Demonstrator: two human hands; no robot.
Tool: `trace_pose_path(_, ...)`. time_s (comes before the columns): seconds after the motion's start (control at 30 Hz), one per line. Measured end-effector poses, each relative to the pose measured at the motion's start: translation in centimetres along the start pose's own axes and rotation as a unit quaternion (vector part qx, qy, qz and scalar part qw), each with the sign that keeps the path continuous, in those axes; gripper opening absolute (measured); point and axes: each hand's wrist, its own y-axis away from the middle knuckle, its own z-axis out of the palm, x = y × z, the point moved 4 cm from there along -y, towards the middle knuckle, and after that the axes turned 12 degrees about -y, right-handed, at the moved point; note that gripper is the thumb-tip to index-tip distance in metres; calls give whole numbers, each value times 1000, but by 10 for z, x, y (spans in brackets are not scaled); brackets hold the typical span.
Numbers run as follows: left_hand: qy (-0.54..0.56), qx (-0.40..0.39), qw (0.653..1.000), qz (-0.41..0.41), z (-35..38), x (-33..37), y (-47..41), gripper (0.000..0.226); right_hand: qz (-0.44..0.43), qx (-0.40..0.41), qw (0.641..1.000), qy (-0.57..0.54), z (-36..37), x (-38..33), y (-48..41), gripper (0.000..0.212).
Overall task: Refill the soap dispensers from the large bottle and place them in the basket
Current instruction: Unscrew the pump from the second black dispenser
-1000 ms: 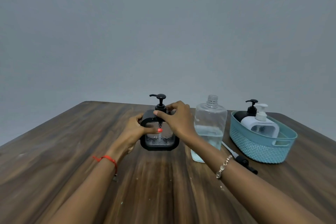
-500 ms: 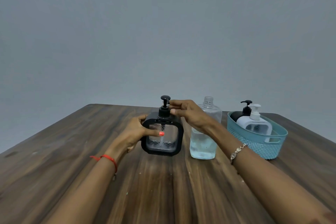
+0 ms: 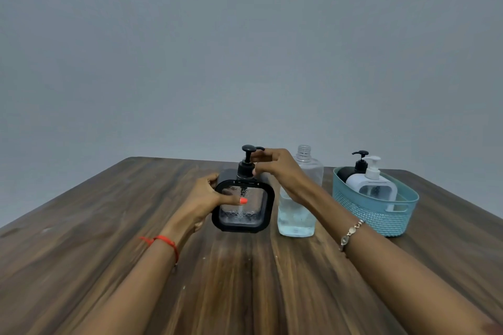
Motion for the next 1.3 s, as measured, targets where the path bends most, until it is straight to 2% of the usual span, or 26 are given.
trace_pose_path(0.13, -8, 2, 1000, 6, 4, 0, -1, 52, 12, 25, 996, 81, 3, 3, 4, 36)
trace_pose_path(0.2, -5, 1, 1000, 5, 5, 0, -1, 54, 7, 27, 995, 92, 2, 5, 4, 32)
trace_pose_path(0.3, 5, -9, 1000, 9, 6, 3, 1, 57, 3, -8, 999, 41, 0, 1, 2, 17)
trace_pose_path(0.47, 18, -62, 998, -4, 4, 6, 2, 50, -2, -88, 996, 12, -2, -9, 3, 33)
trace_pose_path(0.6, 20, -99, 995, -25, 1, 0, 5, 41, -21, -125, 988, -84, -5, -19, 3, 36)
trace_pose_path(0.73, 23, -81, 995, -57, -3, -15, 9, 52, -63, -86, 991, -83, -19, -32, -1, 34)
trace_pose_path(0.87, 25, -3, 996, -91, -18, -28, 7, 60, -160, -8, 983, -87, -36, -45, 2, 34)
trace_pose_path(0.93, 26, 50, 993, -105, -29, -33, 5, 56, -188, -6, 981, -49, -39, -43, 10, 38)
trace_pose_path(1.03, 32, 105, 987, -113, -42, -35, 4, 49, -184, -49, 976, 109, -30, -19, 30, 40)
trace_pose_path(1.1, 35, 127, 985, -111, -47, -34, 5, 48, -188, -113, 948, 228, -21, 6, 45, 41)
trace_pose_path(1.2, 41, 140, 983, -107, -49, -32, 5, 44, -174, -240, 891, 343, -8, 48, 67, 45)
trace_pose_path(1.3, 42, 143, 984, -102, -45, -28, 4, 41, -139, -282, 861, 400, -6, 81, 75, 56)
